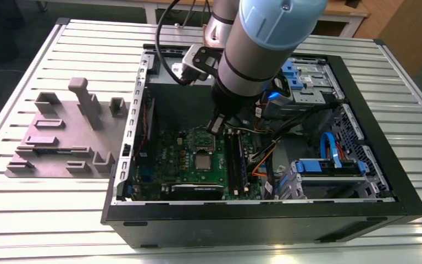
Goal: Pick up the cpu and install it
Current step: 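Close the cpu cover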
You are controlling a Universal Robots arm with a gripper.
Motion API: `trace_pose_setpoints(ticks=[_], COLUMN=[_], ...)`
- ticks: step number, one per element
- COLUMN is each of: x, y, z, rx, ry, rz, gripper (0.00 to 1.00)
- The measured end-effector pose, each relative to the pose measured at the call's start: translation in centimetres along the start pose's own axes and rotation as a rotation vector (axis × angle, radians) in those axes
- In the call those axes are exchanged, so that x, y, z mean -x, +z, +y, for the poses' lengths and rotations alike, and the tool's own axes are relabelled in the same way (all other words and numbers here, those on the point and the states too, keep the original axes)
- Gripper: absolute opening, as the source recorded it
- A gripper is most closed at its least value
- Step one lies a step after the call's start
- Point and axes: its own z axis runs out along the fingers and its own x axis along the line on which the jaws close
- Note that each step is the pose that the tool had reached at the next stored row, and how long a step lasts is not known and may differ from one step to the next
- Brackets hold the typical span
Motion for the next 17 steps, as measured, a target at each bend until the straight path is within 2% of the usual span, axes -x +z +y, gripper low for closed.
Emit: trace_pose_setpoints(ticks=[17], x=[-0.33], y=[-0.10], z=[-0.15], rx=[-0.0002], ry=[0.000], rz=[0.0004], gripper=[0.10])
